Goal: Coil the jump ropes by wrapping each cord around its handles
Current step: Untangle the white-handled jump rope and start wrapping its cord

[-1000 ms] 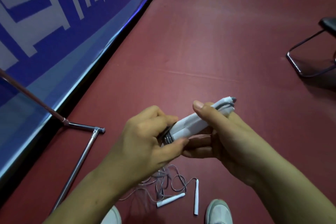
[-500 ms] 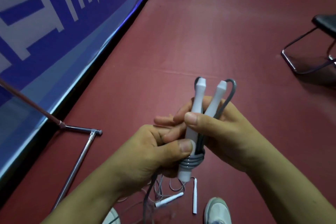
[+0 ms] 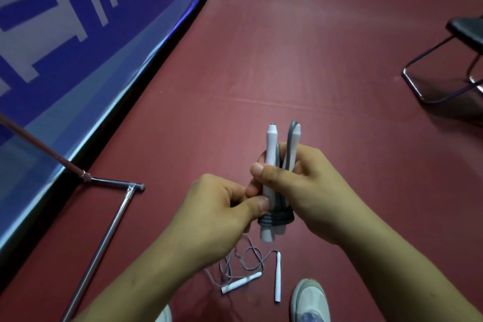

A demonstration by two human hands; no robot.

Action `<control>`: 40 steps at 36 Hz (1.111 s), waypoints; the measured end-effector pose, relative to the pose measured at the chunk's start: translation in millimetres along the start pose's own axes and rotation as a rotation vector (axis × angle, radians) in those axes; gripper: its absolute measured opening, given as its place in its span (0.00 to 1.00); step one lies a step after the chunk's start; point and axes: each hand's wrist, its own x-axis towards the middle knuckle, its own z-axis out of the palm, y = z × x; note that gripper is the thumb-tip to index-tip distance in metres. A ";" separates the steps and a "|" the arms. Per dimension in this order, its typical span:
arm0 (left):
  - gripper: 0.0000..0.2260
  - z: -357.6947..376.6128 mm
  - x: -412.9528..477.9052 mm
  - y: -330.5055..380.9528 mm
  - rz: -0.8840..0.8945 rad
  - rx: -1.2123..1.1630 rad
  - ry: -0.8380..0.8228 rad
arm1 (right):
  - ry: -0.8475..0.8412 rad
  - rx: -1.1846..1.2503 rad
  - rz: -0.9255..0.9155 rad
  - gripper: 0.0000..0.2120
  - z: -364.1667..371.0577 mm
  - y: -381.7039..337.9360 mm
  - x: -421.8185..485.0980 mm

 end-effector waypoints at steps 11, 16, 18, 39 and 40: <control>0.06 10.5 -12.4 10.9 -0.019 0.021 0.062 | 0.096 -0.069 0.104 0.16 6.1 6.3 -0.8; 0.05 5.6 -12.0 6.0 -0.061 -0.104 -0.035 | -0.048 0.049 0.278 0.10 2.4 2.8 -3.5; 0.04 5.0 -12.4 3.9 -0.075 -0.165 -0.049 | -0.120 0.103 0.320 0.16 -0.7 -0.9 -4.8; 0.12 2.8 -3.0 3.2 -0.044 -0.680 0.097 | -0.102 0.469 0.247 0.14 26.4 3.4 -19.3; 0.13 1.9 -2.9 1.4 -0.038 -0.631 0.091 | -0.086 0.449 0.239 0.14 26.2 4.1 -18.8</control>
